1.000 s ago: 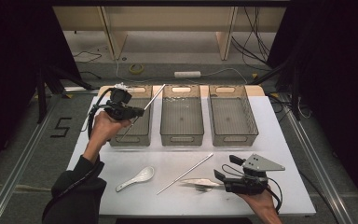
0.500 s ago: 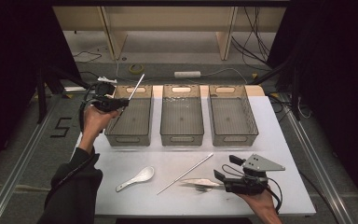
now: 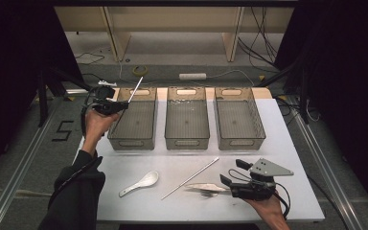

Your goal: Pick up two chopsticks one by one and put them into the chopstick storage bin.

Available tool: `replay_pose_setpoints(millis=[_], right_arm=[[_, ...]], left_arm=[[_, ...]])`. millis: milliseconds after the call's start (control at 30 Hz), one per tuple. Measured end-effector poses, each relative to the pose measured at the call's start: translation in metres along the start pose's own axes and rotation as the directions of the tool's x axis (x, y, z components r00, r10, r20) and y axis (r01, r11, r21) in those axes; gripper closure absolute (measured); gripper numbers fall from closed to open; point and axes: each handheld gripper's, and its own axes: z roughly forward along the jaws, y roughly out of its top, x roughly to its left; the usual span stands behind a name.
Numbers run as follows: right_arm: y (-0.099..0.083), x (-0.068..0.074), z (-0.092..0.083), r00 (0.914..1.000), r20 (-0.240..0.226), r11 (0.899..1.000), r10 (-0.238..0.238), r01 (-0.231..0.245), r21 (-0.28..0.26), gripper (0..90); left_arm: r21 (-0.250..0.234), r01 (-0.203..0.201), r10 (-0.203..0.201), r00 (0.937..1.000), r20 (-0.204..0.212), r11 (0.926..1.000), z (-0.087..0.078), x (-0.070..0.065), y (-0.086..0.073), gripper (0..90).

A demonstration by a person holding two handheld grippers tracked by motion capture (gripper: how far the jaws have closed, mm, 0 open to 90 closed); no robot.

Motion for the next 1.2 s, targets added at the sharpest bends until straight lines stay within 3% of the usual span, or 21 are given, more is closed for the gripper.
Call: replay_pose_setpoints(millis=[800,1000,1100,1200], right_arm=[[0.000,0.002,-0.001,0.9999,-0.008,1.000,-0.006,0.006,-0.001,21.8],[0.000,0.002,-0.001,1.0000,-0.008,1.000,-0.005,0.005,0.000,21.8],[0.000,0.002,-0.001,1.0000,-0.008,1.000,-0.006,0.006,0.001,21.8],[0.001,0.003,-0.001,0.9999,-0.009,1.000,-0.007,0.007,0.000,21.8]], left_arm=[[0.047,0.019,-0.017,0.9994,-0.029,0.9987,0.022,0.005,-0.017,85.1],[0.056,0.042,-0.039,0.9981,-0.047,0.9976,0.026,0.003,-0.020,83.3],[0.039,0.058,-0.056,0.9975,-0.042,0.9976,0.025,0.002,-0.020,66.2],[0.039,0.052,-0.051,0.9984,-0.023,0.9979,0.019,-0.002,-0.018,56.7]])
